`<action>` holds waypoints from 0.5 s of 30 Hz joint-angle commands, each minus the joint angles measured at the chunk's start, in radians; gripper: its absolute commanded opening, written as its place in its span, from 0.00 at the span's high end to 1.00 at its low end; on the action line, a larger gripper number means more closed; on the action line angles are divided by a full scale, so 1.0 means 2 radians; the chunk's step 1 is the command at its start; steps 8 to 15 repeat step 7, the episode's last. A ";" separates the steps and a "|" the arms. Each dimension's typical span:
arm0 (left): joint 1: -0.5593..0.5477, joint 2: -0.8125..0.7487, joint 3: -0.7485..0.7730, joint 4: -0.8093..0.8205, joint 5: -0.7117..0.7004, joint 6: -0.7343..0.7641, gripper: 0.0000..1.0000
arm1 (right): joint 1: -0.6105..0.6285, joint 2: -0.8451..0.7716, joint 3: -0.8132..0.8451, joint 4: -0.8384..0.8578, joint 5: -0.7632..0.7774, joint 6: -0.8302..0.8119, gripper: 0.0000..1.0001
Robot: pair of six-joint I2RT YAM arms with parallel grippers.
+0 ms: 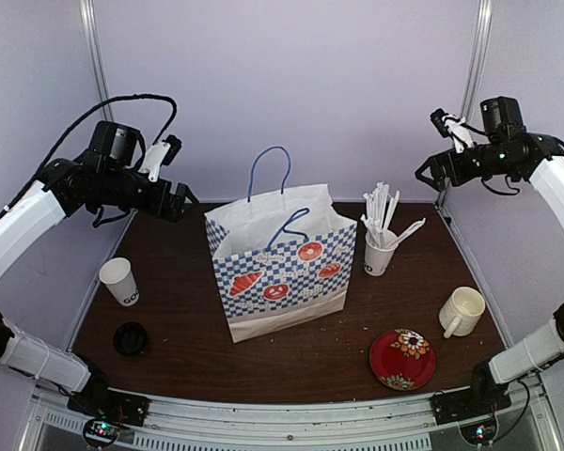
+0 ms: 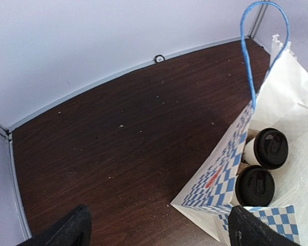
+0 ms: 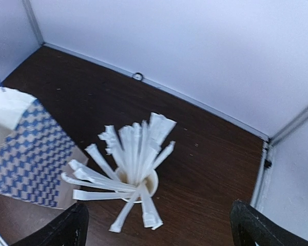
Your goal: Pack the takeout coffee
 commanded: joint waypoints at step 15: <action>0.006 -0.004 0.000 0.021 -0.103 -0.027 0.02 | -0.007 -0.039 -0.103 0.143 0.156 0.058 0.01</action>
